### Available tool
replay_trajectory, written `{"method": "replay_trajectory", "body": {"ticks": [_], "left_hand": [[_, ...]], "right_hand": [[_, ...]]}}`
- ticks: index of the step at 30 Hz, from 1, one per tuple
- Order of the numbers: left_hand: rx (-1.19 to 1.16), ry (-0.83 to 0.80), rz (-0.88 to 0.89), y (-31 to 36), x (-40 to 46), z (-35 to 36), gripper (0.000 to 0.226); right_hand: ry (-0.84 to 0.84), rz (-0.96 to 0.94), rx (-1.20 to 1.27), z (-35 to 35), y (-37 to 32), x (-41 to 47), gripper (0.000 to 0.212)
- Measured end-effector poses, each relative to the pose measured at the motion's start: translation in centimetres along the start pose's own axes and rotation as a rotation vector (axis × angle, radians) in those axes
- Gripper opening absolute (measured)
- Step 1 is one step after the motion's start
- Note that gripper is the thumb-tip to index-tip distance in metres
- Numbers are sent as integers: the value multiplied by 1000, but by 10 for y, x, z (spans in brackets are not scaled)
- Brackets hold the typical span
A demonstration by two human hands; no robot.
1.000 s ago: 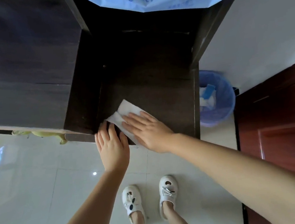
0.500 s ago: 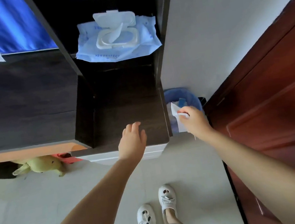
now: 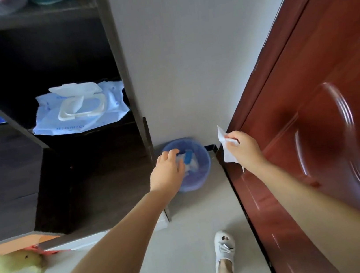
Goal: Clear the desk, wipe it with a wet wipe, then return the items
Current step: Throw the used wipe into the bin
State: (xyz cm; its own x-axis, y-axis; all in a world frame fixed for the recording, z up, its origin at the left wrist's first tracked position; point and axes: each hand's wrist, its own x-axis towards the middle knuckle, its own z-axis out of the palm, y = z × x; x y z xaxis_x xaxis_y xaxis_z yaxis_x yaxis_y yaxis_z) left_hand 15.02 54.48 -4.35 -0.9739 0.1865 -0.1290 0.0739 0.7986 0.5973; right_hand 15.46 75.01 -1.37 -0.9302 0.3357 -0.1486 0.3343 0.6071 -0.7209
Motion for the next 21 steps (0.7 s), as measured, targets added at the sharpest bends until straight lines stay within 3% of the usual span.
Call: {"method": "replay_trajectory", "body": {"ticks": [6, 13, 21], "left_hand": [[-43, -18, -207, 7, 57, 68, 37], [-52, -49, -415, -45, 98, 173, 31], [55, -65, -317, -139, 144, 308, 26]], "right_hand": [[-169, 27, -7, 24, 51, 84, 20], [-338, 8, -130, 115, 120, 173, 19], [-517, -235, -215, 256, 218, 233, 23]]}}
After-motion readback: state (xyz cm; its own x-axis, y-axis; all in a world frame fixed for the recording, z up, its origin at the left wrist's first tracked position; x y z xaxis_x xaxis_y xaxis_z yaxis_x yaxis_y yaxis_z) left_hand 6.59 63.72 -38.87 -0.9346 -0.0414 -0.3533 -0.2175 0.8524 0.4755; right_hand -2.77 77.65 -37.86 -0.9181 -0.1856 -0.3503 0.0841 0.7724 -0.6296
